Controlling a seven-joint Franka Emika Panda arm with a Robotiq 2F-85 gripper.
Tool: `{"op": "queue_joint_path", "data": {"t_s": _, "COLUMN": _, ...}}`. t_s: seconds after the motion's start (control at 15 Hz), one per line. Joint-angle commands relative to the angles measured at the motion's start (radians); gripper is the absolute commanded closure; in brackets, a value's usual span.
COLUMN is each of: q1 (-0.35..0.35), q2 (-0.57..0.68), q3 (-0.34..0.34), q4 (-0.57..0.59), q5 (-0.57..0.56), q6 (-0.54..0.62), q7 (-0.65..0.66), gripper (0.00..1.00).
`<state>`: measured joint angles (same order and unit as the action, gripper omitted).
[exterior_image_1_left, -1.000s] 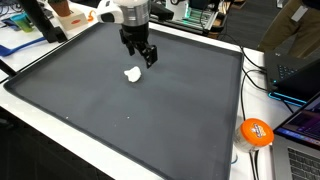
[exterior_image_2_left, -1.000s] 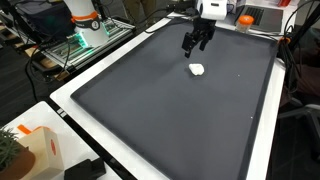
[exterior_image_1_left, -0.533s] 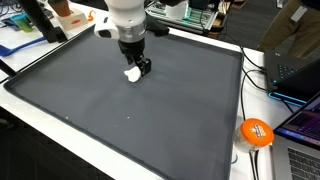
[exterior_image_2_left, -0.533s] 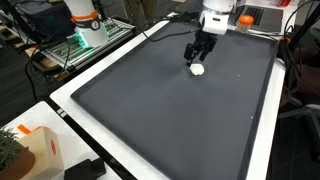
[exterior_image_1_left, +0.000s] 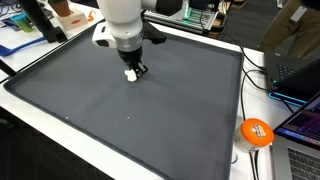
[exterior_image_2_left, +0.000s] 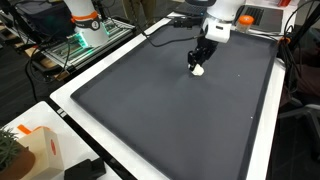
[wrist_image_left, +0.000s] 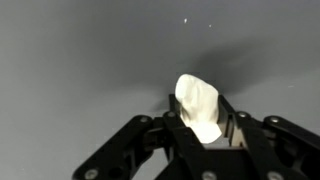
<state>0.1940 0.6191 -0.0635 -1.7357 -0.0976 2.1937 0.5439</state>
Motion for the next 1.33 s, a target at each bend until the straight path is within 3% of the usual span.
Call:
{"op": "queue_joint_path", "data": {"t_s": 0.0, "q1": 0.006, "q2": -0.013, "q3": -0.011, "q4": 0.016, "q5": -0.010, "q6": -0.103, "q7": -0.007, "gripper": 0.90}}
{"op": "queue_joint_path", "data": {"t_s": 0.07, "q1": 0.001, "q2": -0.024, "q3": -0.008, "q4": 0.013, "q5": -0.010, "q6": -0.135, "q7": -0.020, "gripper": 0.97}}
{"op": "queue_joint_path", "data": {"t_s": 0.33, "q1": -0.003, "q2": -0.041, "q3": -0.003, "q4": 0.023, "q5": -0.015, "q6": -0.233, "q7": -0.045, "gripper": 0.98}}
{"op": "queue_joint_path", "data": {"t_s": 0.4, "q1": -0.004, "q2": -0.043, "q3": 0.000, "q4": 0.025, "q5": -0.013, "q6": -0.236, "q7": -0.049, "gripper": 0.93}}
{"op": "queue_joint_path", "data": {"t_s": 0.47, "q1": -0.003, "q2": -0.040, "q3": 0.002, "q4": 0.030, "q5": -0.013, "q6": -0.230, "q7": -0.047, "gripper": 0.64}}
{"op": "queue_joint_path", "data": {"t_s": 0.6, "q1": 0.001, "q2": -0.030, "q3": 0.002, "q4": 0.040, "q5": -0.018, "q6": -0.239, "q7": -0.046, "gripper": 0.64}}
{"op": "queue_joint_path", "data": {"t_s": 1.13, "q1": -0.031, "q2": -0.022, "q3": 0.034, "q4": 0.039, "q5": 0.038, "q6": -0.270, "q7": -0.133, "gripper": 0.05}}
{"op": "queue_joint_path", "data": {"t_s": 1.27, "q1": -0.048, "q2": -0.021, "q3": 0.049, "q4": 0.038, "q5": 0.069, "q6": -0.261, "q7": -0.169, "gripper": 0.00}}
